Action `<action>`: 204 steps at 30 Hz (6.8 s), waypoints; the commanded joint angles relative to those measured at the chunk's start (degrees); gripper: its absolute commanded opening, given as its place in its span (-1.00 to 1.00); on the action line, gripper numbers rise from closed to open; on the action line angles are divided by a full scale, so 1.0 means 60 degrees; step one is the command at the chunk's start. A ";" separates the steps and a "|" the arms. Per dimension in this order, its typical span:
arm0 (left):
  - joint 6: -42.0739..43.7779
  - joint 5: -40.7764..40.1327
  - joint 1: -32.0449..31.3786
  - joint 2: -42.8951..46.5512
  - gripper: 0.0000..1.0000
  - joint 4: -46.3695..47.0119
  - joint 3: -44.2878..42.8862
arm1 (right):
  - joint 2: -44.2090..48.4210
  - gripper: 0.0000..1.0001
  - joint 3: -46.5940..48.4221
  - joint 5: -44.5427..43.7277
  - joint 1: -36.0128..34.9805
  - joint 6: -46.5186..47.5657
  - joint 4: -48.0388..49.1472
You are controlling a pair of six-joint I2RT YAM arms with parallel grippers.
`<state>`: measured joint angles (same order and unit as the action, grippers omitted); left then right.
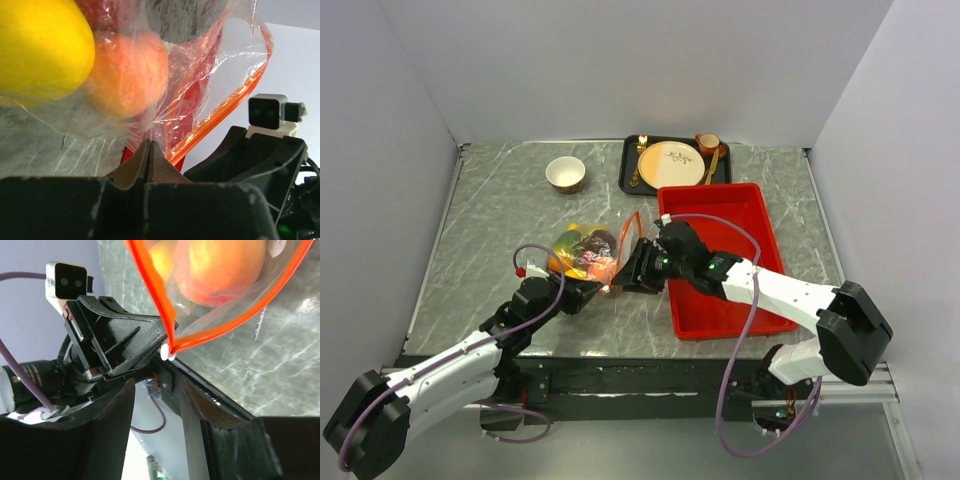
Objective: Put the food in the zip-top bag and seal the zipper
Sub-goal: Zip the zipper food storage bag at the center of the board.
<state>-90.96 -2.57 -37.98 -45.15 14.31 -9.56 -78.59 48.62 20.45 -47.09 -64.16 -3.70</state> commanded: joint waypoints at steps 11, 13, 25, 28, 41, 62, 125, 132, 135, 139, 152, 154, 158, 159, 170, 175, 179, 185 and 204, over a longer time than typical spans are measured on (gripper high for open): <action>0.0467 -0.0173 -0.0043 -0.0064 -0.98 0.0970 -0.0179 | -0.1067 -0.07 -0.0706 0.1089 -0.0120 -0.1743 0.2828; 0.0453 -0.0158 -0.0043 -0.0093 -0.98 0.0999 -0.0179 | -0.1184 -0.07 -0.0619 0.1001 -0.0135 -0.1729 0.2800; 0.0511 -0.0055 -0.0043 -0.0181 -0.98 0.1058 -0.0237 | -0.1653 -0.38 -0.0296 0.0752 -0.0120 -0.1494 0.2595; 0.0511 -0.0012 -0.0043 -0.0225 -0.99 0.1146 -0.0208 | -0.1668 -0.36 -0.0267 0.0767 -0.0076 -0.1450 0.2668; 0.0467 0.0033 -0.0043 -0.0181 -0.98 0.1190 -0.0135 | -0.1726 -0.38 -0.0398 0.0694 0.0304 -0.1465 0.3020; 0.0365 0.0062 -0.0043 -0.0444 -0.98 0.1527 -0.0062 | -0.1888 -0.49 -0.0560 0.1001 0.0290 -0.1670 0.3562; 0.0277 0.0355 -0.0145 0.0261 -0.19 0.2258 0.0759 | -0.1464 -1.00 -0.0134 0.0722 0.1227 -0.1128 0.3195; -0.0030 0.0691 -0.0145 -0.1161 0.17 0.4030 0.0656 | -0.1185 -1.00 -0.0266 0.0723 0.0949 -0.1010 0.2859; -0.0162 0.0721 -0.0160 -0.1601 0.16 0.4704 0.0642 | -0.1170 -1.00 -0.0340 0.0752 0.0862 -0.1069 0.2946; -0.0192 0.0590 -0.0145 -0.1734 0.11 0.4969 0.0511 | -0.1170 -1.00 -0.0398 0.0723 0.0803 -0.1055 0.2917; -0.0324 0.0457 -0.0145 -0.1792 -0.50 0.4749 0.0451 | -0.1082 -1.00 -0.0413 0.0781 0.0773 -0.1025 0.2873; -0.0338 0.0457 -0.0160 -0.2011 -0.52 0.4998 0.0437 | -0.1067 -1.00 -0.0413 0.0767 0.0788 -0.1025 0.2873; -0.0368 0.0457 -0.0160 -0.2290 -0.58 0.5159 0.0334 | -0.1023 -1.00 -0.0384 0.0767 0.0759 -0.1011 0.2859; -0.0339 0.0457 -0.0145 -0.2334 -0.60 0.5203 0.0319 | -0.1023 -1.00 -0.0369 0.0781 0.0759 -0.0996 0.2772; -0.0353 0.0047 -0.0145 -0.2115 -0.42 0.4942 0.0407 | -0.0994 -1.00 -0.0310 0.0811 0.0744 -0.0923 0.2580; -0.0251 0.0062 -0.0160 -0.2245 -0.55 0.4895 0.0232 | -0.0965 -1.00 -0.0311 0.0826 0.0744 -0.0879 0.2507; -0.0353 0.0149 -0.0160 -0.2480 -0.66 0.5203 0.0275 | -0.0935 -0.99 -0.0267 0.0840 0.0744 -0.0820 0.2390; -0.0222 0.0208 -0.0145 -0.2554 -0.98 0.5043 0.0144 | -0.1023 -1.00 -0.0266 0.0943 0.0729 -0.0835 0.2449; -0.0002 0.0077 -0.0145 -0.0855 -0.99 0.3623 0.0817 | -0.1345 -0.92 0.0334 0.0957 0.1125 -0.0630 0.2287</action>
<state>-91.98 -1.43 -38.72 -53.34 37.41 -6.07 -87.13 47.81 26.65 -41.50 -68.82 9.19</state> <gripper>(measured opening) 0.013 0.052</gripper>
